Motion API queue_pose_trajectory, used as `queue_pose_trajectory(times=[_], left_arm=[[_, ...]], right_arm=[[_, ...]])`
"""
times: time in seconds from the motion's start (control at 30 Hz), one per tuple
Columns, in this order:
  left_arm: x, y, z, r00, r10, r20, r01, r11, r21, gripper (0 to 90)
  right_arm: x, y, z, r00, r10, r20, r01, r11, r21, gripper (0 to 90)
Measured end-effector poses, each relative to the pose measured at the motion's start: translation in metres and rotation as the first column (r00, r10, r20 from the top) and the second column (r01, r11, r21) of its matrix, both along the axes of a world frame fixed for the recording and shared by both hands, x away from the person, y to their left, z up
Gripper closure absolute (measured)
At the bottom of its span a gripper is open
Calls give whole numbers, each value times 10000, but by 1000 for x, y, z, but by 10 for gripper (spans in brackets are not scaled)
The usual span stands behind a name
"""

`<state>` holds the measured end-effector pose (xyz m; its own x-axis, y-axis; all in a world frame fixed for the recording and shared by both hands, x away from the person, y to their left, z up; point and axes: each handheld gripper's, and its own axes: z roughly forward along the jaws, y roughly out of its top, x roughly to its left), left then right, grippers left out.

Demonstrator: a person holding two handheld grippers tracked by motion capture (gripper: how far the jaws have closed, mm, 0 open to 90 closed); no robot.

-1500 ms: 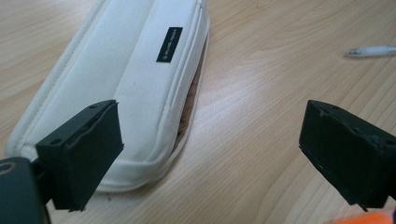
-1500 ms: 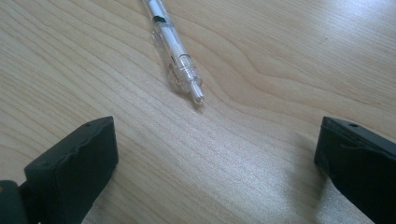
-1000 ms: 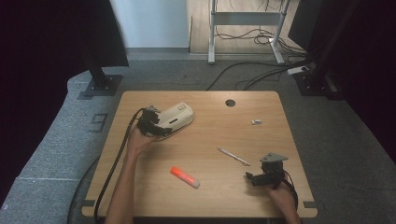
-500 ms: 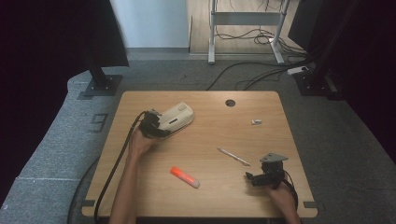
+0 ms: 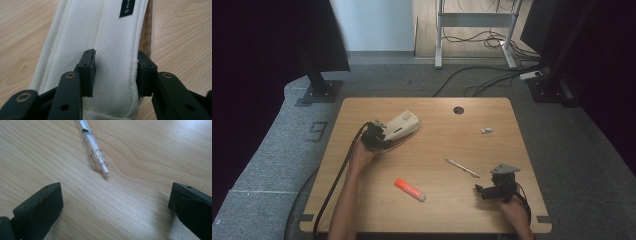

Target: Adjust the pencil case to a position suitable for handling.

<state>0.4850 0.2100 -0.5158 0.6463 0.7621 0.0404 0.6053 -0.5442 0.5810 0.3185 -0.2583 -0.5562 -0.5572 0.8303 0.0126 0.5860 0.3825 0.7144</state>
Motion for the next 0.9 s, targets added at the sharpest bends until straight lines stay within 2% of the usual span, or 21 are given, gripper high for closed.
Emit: queue_pose_trajectory(times=[0.2,0.3,0.63,0.9], left_arm=[[-4,1,3,9998,-11,179,15,9998,-209,649],[-5,2,6,10000,11,-13,-12,9984,-564,695],[-15,1,14,9999,-45,-89,37,9965,-837,743],[-27,4,21,9992,-78,-391,23,9904,-1382,758]], right_arm=[[0,0,0,10000,-2,2,2,10000,1,0],[0,0,0,10000,-1,0,1,10000,-1,0],[0,0,0,10000,-2,-3,2,10000,2,0],[0,0,0,10000,-1,-2,1,10000,1,0]])
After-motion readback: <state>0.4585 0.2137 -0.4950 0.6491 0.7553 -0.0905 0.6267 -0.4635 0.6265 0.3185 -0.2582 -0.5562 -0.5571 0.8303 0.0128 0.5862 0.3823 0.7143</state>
